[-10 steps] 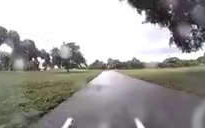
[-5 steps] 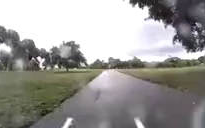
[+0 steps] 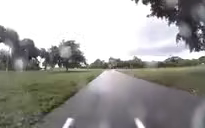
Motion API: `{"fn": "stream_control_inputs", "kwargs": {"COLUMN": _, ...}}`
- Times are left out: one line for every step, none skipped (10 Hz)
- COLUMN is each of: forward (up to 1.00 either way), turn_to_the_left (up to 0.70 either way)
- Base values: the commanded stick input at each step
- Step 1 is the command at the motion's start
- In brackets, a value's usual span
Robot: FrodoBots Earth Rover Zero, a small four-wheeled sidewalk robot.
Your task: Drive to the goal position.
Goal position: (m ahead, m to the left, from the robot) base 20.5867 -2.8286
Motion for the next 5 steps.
{"fn": "stream_control_inputs", "kwargs": {"forward": 1.00, "turn_to_the_left": 0.00}}
{"fn": "stream_control_inputs", "kwargs": {"forward": 1.00, "turn_to_the_left": 0.00}}
{"fn": "stream_control_inputs", "kwargs": {"forward": 1.00, "turn_to_the_left": 0.00}}
{"fn": "stream_control_inputs", "kwargs": {"forward": 1.00, "turn_to_the_left": 0.00}}
{"fn": "stream_control_inputs", "kwargs": {"forward": 1.00, "turn_to_the_left": 0.00}}
